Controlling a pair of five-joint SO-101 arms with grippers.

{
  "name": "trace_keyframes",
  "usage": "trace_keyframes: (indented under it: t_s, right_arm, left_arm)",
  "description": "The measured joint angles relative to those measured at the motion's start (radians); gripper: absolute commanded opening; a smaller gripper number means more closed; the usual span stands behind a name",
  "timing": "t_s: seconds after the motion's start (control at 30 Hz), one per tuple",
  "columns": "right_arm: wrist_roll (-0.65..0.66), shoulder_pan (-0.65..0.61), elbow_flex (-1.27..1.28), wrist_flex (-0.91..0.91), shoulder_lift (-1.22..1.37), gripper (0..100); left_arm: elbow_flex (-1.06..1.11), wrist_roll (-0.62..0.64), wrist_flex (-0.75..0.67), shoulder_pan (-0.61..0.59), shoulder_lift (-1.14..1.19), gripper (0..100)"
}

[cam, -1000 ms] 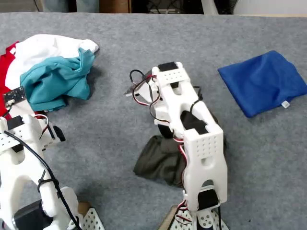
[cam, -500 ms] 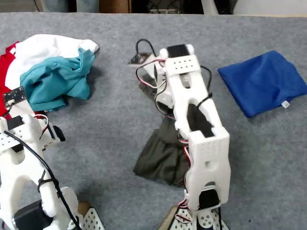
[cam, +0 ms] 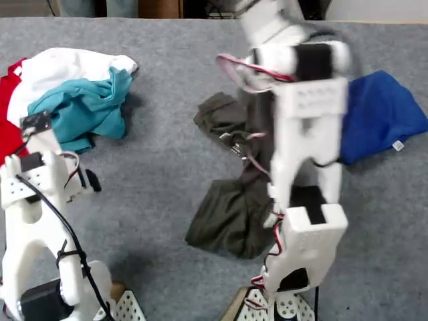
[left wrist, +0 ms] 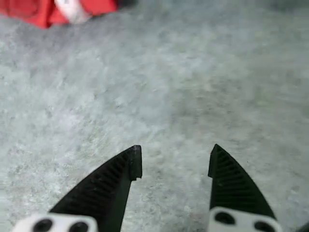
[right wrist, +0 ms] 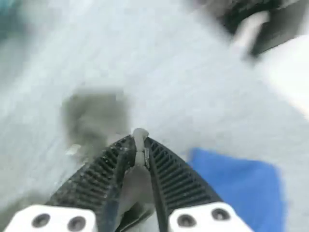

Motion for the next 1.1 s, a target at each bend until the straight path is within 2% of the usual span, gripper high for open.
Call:
trace_keyframes:
  t_s: [0.13, 0.23, 0.33, 0.43, 0.53, 0.63, 0.8, 0.93, 1.1]
  right_arm:
    - [-0.063, 0.149, -0.238, -0.023, -0.002, 1.2]
    - [-0.098, 0.298, -0.288, -0.071, -0.014, 1.2]
    - [-0.103, 0.443, -0.261, -0.084, -0.014, 1.2]
    - [-0.103, 0.555, -0.149, -0.087, -0.014, 1.2]
    - [-0.055, 0.637, -0.002, -0.087, -0.014, 1.2]
    - [0.018, 0.684, 0.157, -0.089, -0.014, 1.2]
    - [0.129, 0.709, 0.405, -0.107, -0.014, 1.2]
    - [0.150, 0.709, 0.548, -0.175, -0.014, 1.2]
    - [0.109, 0.709, 0.652, -0.236, -0.014, 1.2]
  left_arm:
    - [-0.133, 0.003, 0.089, 0.103, 0.000, 24]
    - [-0.227, 0.003, 0.135, 0.207, 0.000, 24]
    - [-0.295, 0.003, 0.130, 0.344, 0.002, 24]
    - [-0.347, 0.005, 0.061, 0.476, 0.012, 24]
    - [-0.397, 0.074, -0.037, 0.586, 0.084, 24]
    - [-0.505, 0.163, -0.124, 0.678, 0.226, 24]
    - [-0.841, 0.305, -0.124, 0.802, 0.555, 24]
    - [-1.192, 0.350, -0.031, 0.858, 0.848, 24]
    - [-1.639, 0.580, 0.181, 0.876, 1.191, 24]
